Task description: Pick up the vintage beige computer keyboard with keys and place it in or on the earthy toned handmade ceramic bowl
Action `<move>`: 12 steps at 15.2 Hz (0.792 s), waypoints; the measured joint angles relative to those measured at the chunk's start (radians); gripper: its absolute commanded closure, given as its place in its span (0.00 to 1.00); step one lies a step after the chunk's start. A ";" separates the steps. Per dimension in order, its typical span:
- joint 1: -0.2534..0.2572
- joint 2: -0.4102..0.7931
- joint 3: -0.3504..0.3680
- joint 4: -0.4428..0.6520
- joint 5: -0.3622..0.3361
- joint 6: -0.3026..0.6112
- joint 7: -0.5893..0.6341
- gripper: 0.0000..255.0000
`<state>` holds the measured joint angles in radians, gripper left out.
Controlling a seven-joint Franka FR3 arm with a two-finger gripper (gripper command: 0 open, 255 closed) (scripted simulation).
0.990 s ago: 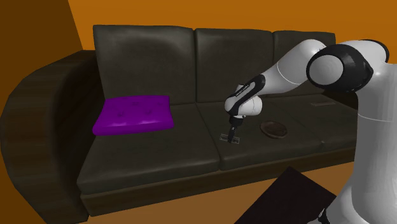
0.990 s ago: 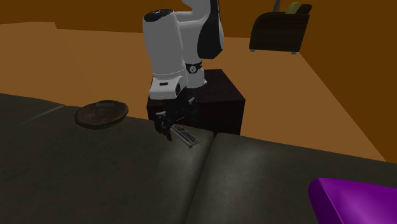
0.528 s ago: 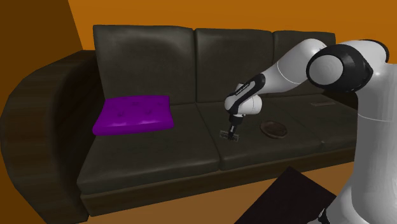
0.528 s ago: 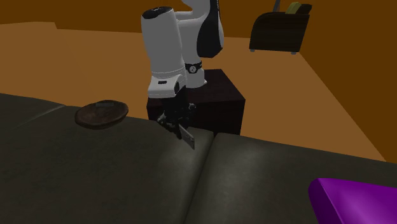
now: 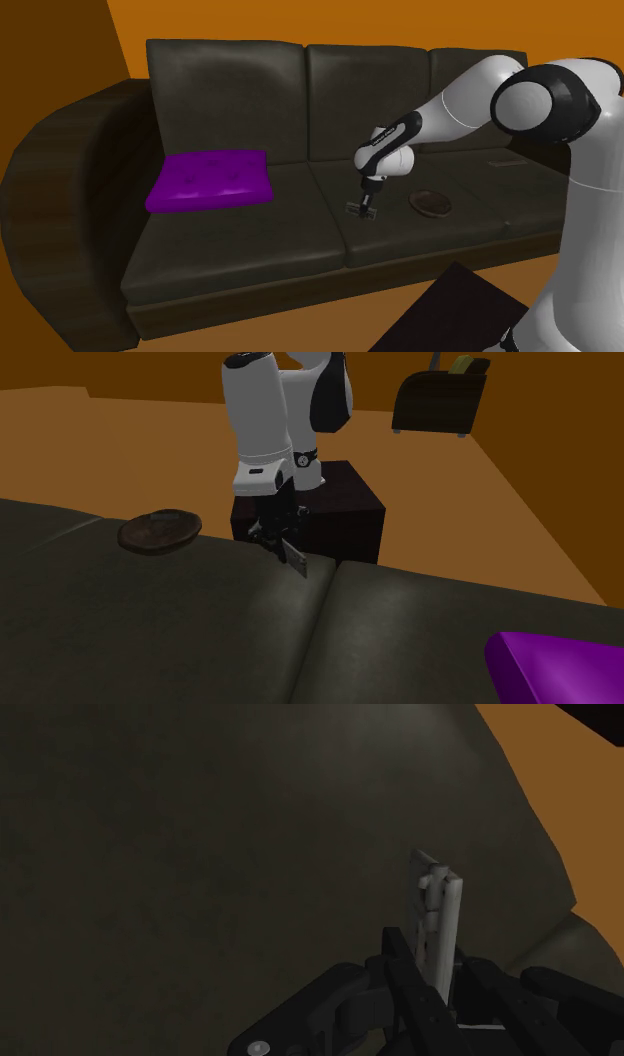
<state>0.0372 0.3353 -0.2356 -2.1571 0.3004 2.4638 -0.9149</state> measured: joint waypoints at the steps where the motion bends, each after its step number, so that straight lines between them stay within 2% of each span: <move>1: 0.002 -0.011 -0.003 -0.001 -0.006 -0.010 0.005 1.00; 12: 0.018 -0.124 -0.029 0.013 -0.071 -0.129 0.059 1.00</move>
<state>0.0552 0.2116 -0.2642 -2.1441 0.2292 2.3351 -0.8560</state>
